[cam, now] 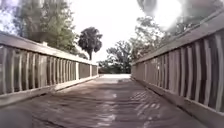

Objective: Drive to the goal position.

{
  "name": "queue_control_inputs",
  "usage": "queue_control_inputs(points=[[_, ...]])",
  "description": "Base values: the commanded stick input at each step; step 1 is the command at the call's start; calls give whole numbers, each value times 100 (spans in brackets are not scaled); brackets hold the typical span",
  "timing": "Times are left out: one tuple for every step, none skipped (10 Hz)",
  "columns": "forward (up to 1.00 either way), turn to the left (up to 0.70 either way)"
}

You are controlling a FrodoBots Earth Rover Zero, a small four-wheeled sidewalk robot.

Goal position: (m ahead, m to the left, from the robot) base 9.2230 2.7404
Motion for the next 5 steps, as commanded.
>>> queue_control_inputs(points=[[100,0],[100,0],[100,0],[100,0],[100,0]])
